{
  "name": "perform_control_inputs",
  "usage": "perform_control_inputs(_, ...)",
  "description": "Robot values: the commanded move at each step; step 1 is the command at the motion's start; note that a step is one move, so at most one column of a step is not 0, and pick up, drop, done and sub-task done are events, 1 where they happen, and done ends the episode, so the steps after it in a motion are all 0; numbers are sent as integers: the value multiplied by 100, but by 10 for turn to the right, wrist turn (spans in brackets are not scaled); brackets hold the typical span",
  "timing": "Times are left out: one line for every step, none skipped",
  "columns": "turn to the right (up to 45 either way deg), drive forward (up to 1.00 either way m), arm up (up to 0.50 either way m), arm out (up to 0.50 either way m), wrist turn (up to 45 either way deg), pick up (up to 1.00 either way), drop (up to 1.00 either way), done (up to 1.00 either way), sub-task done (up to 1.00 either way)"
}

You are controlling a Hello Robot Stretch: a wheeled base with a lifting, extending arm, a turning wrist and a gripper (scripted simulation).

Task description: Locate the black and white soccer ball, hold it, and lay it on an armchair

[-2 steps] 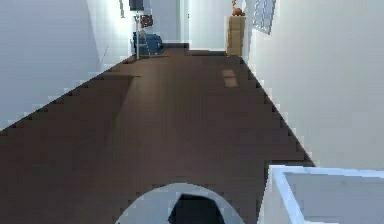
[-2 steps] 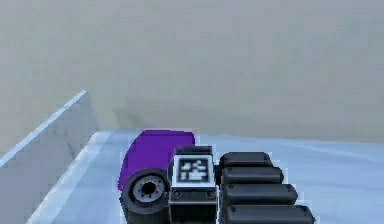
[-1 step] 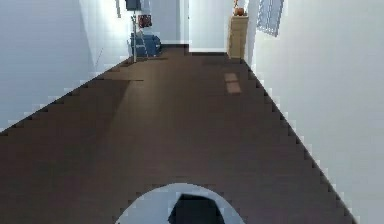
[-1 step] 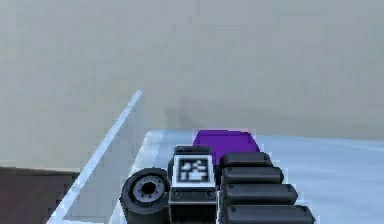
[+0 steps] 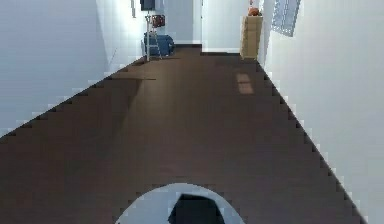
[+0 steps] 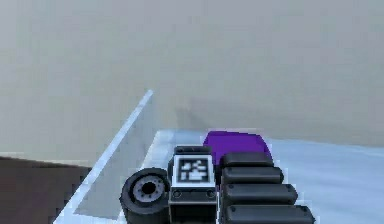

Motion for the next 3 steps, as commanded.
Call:
perform_control_inputs(0, 100, 0, 0, 0, 0, 0, 0, 0)
perform_control_inputs(0, 100, 0, 0, 0, 0, 0, 0, 0)
perform_control_inputs(0, 100, 0, 0, 0, 0, 0, 0, 0)
